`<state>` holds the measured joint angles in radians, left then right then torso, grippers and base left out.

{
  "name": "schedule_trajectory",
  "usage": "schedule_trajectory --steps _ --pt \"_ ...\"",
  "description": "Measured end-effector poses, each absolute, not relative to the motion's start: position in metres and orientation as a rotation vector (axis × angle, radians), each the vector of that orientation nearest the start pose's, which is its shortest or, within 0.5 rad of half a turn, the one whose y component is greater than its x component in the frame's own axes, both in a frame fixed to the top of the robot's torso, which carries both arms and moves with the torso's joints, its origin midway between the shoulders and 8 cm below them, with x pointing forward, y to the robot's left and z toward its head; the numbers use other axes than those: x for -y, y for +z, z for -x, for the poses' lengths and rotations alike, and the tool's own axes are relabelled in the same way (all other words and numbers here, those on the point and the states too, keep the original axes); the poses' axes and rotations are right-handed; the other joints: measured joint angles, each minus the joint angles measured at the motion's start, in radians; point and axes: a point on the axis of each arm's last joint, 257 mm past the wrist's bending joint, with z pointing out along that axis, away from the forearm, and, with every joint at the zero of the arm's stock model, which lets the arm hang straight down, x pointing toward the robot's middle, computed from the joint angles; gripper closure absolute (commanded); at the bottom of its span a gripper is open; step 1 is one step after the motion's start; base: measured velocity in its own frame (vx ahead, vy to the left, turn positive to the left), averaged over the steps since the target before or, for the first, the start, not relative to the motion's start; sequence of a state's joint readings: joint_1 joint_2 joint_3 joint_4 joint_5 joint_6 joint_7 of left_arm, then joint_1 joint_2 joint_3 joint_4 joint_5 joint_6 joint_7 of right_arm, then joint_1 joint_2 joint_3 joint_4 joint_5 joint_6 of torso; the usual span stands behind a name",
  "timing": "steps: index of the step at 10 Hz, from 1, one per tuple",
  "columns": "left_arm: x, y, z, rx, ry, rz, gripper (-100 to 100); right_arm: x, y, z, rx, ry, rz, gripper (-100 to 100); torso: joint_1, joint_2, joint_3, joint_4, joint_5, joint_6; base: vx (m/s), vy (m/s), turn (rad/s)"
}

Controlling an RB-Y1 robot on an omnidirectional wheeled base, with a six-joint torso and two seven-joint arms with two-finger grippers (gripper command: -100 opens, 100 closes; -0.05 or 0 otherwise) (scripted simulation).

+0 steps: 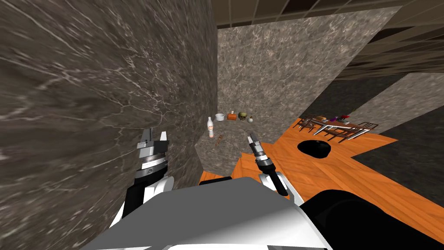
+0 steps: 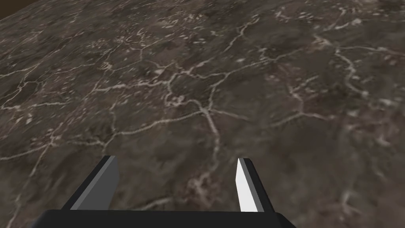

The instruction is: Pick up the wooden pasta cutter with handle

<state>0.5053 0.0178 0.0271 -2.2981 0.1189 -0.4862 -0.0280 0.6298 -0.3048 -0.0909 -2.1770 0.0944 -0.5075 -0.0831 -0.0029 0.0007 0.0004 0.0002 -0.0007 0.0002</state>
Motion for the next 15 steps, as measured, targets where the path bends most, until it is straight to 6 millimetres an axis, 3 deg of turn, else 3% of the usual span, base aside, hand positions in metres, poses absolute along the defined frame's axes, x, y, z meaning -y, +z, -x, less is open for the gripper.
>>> schedule_trajectory --steps 11,15 --pt "-0.301 0.029 -0.339 -0.559 -1.323 0.705 0 0.336 -0.130 -0.328 -1.491 0.827 -0.279 -100 0.001 -0.001 0.000 0.000 0.000 0.000 -0.031 -0.045 0.151" --pt "-0.301 0.029 -0.339 -0.559 -1.323 0.705 0 0.362 -0.155 -0.317 -1.657 0.692 -0.161 -100 -0.002 0.001 0.001 0.000 -0.001 0.000 -0.040 -0.048 0.167"
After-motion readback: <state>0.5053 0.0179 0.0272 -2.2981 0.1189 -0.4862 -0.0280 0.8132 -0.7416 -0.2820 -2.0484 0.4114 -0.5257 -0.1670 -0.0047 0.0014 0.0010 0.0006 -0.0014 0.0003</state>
